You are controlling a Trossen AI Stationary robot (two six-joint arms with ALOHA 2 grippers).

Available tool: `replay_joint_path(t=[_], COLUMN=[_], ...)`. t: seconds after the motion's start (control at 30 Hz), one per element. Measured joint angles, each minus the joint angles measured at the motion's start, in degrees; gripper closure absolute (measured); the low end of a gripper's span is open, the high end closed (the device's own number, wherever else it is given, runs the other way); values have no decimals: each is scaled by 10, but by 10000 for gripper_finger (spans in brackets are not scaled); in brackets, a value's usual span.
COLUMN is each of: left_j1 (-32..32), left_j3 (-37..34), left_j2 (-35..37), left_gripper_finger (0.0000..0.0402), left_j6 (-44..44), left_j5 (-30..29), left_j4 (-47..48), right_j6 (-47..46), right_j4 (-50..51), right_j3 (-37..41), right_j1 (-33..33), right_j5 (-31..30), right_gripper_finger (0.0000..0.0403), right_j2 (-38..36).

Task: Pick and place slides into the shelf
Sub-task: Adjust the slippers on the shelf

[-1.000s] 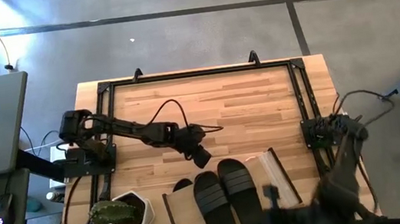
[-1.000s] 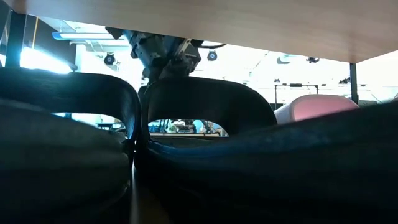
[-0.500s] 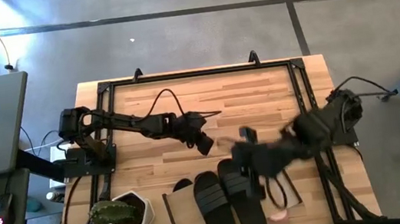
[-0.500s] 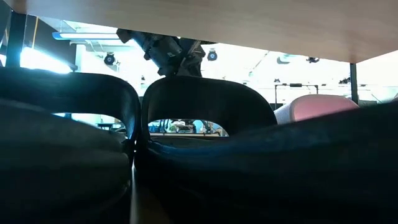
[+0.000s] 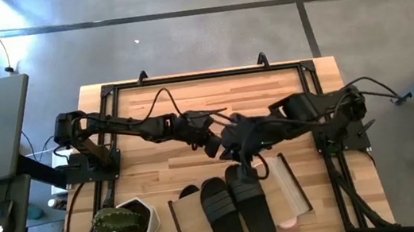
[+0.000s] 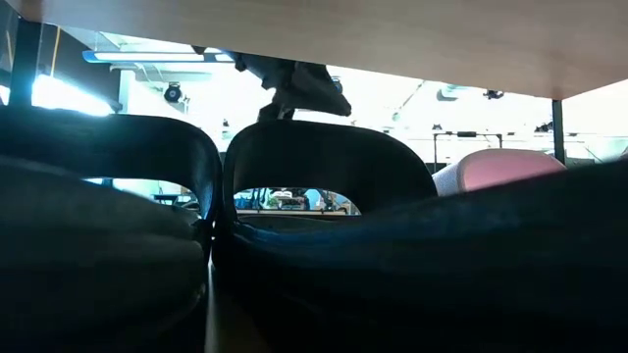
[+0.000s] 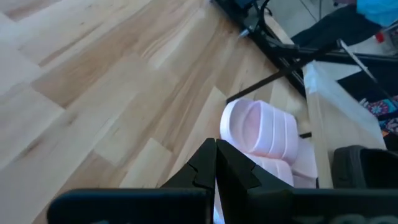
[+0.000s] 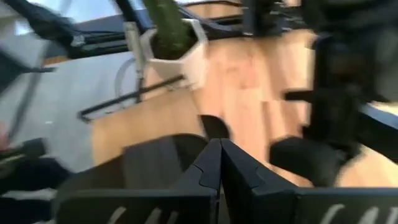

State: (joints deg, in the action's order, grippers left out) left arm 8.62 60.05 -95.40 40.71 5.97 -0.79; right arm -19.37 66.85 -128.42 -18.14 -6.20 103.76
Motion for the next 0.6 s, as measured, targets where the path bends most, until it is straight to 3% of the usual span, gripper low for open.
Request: replay_joint_path(t=[0.1,0.17,0.27,0.33,0.47,0.6], left_j1=[0,0,0,0,0,-4], left_j3=[0,0,0,0,0,0], left_j2=[2,1,1,1,1,1], left_gripper_finger=[401,402,401,402,401,401], left_j6=[-1,-5,-5,-5,-5,-4], left_j5=[-3,1,3,5,34,34], left_j4=[-3,-2,-3,-13,-33,-35], right_j6=[-11,4,31,34,39,55], right_j4=[-7,-92,-311,-366,-345,-392], right_j3=[0,10,81,127,214,313], right_j1=[-5,-13,-15,-9,2,5], right_j5=[-33,-22,84,118,46,28], right_gripper_finger=[403,403,403,403,403,403], right_j2=[-6,-9,-9,-7,-40,-152])
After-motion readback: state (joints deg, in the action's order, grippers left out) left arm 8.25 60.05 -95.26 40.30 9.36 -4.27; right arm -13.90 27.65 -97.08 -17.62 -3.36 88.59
